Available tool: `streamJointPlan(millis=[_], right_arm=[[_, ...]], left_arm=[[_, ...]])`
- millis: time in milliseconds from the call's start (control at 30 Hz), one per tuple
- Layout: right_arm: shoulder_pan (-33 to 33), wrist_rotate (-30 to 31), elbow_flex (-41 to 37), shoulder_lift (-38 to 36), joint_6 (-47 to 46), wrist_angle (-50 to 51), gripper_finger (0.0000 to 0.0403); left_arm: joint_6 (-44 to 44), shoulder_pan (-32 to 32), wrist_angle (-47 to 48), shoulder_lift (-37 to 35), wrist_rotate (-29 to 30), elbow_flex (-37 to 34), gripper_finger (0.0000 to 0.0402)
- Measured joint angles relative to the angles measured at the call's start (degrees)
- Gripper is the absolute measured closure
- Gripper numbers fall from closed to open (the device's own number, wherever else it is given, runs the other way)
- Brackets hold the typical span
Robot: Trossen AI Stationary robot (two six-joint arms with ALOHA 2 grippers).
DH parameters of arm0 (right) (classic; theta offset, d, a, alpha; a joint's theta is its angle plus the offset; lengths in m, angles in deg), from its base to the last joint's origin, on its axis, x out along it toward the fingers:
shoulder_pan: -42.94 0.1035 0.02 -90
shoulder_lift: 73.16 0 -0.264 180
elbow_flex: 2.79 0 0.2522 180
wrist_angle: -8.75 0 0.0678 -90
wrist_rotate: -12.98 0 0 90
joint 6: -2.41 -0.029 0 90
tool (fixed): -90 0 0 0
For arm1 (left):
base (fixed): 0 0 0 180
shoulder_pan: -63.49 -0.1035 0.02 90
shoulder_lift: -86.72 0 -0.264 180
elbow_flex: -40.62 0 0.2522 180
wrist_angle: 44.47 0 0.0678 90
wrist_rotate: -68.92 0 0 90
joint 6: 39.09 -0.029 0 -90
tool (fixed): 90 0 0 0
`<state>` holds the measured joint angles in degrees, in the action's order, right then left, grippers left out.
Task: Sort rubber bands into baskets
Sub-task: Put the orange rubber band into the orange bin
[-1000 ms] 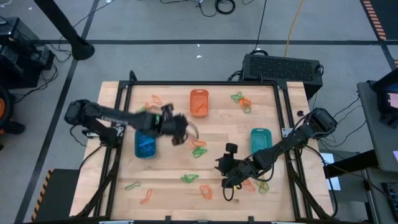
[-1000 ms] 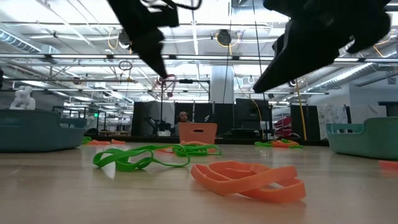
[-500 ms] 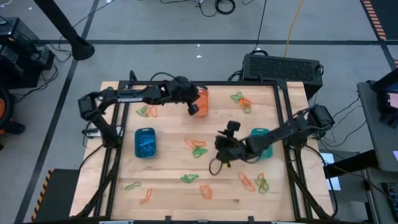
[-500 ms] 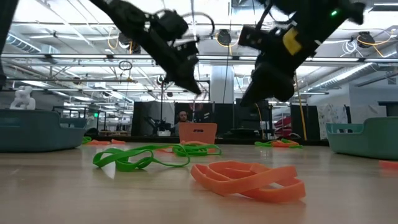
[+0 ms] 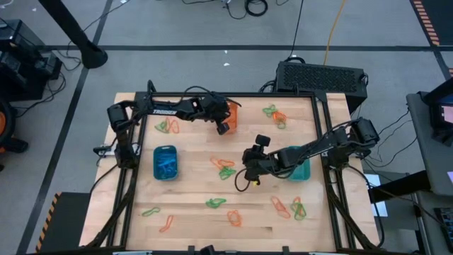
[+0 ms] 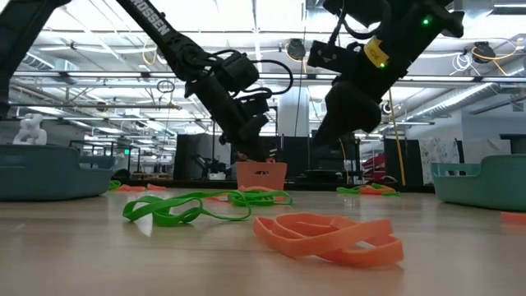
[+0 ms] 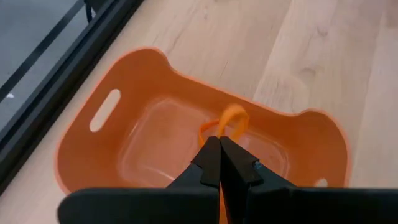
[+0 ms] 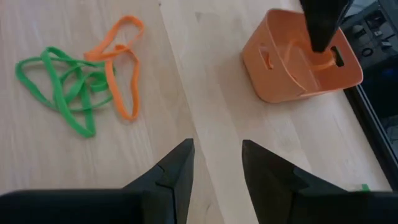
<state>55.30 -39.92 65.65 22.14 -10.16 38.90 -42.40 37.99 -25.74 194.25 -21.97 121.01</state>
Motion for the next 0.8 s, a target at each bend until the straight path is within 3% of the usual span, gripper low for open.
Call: streamJointPlan(millis=[200, 600, 800], right_arm=[[0.1, -1.8, 0.0, 0.0, 0.0, -2.1, 0.0275], [0.1, -3.0, 0.0, 0.0, -0.1, -1.3, 0.0275], [0.1, -3.0, 0.0, 0.0, 0.3, -1.2, 0.0275]], left_arm=[[1.3, 0.0, 0.2, 0.1, 0.7, 0.0, 0.0393], [1.4, 0.0, 0.6, -0.1, 1.0, 0.0, 0.0276], [-0.2, 0.2, 5.5, -2.1, 1.2, 2.8, 0.0258]])
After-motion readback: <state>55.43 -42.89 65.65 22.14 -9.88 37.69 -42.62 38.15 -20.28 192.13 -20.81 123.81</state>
